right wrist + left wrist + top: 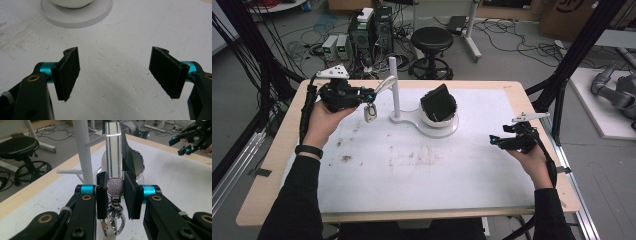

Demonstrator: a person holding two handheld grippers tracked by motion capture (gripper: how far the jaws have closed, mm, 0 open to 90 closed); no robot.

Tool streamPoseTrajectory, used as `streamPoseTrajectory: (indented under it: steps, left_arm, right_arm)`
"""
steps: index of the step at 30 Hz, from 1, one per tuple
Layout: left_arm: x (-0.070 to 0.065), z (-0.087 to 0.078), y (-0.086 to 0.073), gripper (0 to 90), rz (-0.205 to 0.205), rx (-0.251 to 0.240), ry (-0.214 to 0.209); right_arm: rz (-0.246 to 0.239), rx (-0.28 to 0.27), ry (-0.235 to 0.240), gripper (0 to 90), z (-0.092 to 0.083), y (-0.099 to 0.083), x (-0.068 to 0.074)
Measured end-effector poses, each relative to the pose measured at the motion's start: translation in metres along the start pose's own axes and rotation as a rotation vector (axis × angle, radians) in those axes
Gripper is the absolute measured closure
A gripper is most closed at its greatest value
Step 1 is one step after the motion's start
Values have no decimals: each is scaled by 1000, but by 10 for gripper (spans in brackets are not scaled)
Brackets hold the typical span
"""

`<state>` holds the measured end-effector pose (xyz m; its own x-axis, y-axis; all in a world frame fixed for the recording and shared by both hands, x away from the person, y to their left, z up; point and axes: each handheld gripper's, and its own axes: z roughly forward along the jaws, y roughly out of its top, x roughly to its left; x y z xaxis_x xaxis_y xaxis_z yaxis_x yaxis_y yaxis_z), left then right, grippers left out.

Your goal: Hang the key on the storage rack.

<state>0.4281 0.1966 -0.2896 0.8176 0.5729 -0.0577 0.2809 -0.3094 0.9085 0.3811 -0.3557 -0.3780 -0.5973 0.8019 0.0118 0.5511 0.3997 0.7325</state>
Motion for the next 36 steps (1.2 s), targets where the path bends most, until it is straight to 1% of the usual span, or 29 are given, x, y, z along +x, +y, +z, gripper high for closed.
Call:
streamPoseTrajectory:
  steps: [1,2,3,4,5,6,7,8,9,11,12,13,16,17,18,19,20,22,25,28,29,30,31,32,33,34,35,36]
  left_arm:
    - [2,1,-1,736,-10,4,-3]
    - [2,1,-1,736,-10,4,-3]
    - [3,3,-1,736,-23,4,-2]
    - [3,3,-1,736,-23,4,-2]
    - [5,4,-2,736,-35,-2,-2]
    - [5,4,-2,736,-35,-2,-2]
    - [6,6,-2,736,-50,-6,-2]
    - [6,6,-2,736,-50,-6,-2]
    - [8,6,-3,736,-60,-14,-7]
    - [11,7,-4,735,-93,-35,-16]
    - [11,7,-4,735,-93,-35,-16]
    - [13,7,-4,734,-112,-42,-16]
    - [14,9,-5,729,-122,-35,-10]
    - [15,10,-6,724,-124,-21,0]
    - [15,10,-6,722,-124,-21,0]
    - [16,13,-7,720,-142,-22,3]
    - [16,13,-7,719,-142,-22,3]
    - [16,14,-7,718,-149,-26,7]
    - [18,14,-7,715,-179,-46,9]
    - [18,14,-8,710,-188,-47,13]
    - [19,14,-8,710,-191,-36,30]
    - [19,14,-8,708,-191,-36,30]
    - [18,15,-9,694,-181,-18,48]
    - [18,15,-9,694,-179,-16,63]
    - [18,14,-11,627,-186,-26,73]
    - [18,14,-11,584,-186,-26,73]
    - [16,12,-11,533,-184,-31,109]
    - [16,12,-11,527,-184,-31,109]
  right_arm:
    - [0,1,1,253,0,0,0]
    - [0,1,1,253,0,0,0]
    - [-1,2,1,253,1,0,0]
    - [-1,2,1,253,1,0,0]
    - [-2,2,1,253,1,0,0]
    - [-2,2,1,253,1,0,0]
    - [-3,1,3,253,1,0,-1]
    - [-3,1,3,253,1,0,-1]
    - [-1,0,3,253,1,0,0]
    - [0,2,2,253,1,0,-1]
    - [0,2,2,253,1,0,-1]
    - [1,4,2,253,0,-1,-1]
    - [1,2,1,253,0,-1,-1]
    - [-1,0,1,253,0,-1,-1]
    - [-1,0,1,253,0,-1,-1]
    - [3,0,0,254,0,-1,-1]
    - [3,0,0,254,0,-1,-1]
    - [2,-1,0,253,0,-1,-1]
    - [6,1,0,253,-1,-1,-1]
    - [5,1,0,253,0,-1,-1]
    - [3,1,0,253,0,-1,-1]
    - [3,1,0,253,0,-1,-1]
    - [2,2,0,253,0,-1,-1]
    - [2,2,0,253,0,-1,-1]
    - [2,0,1,253,0,-1,-1]
    - [2,0,1,253,0,-1,-1]
    - [4,1,-1,253,-1,-1,-1]
    - [4,1,-1,253,-1,-1,-1]
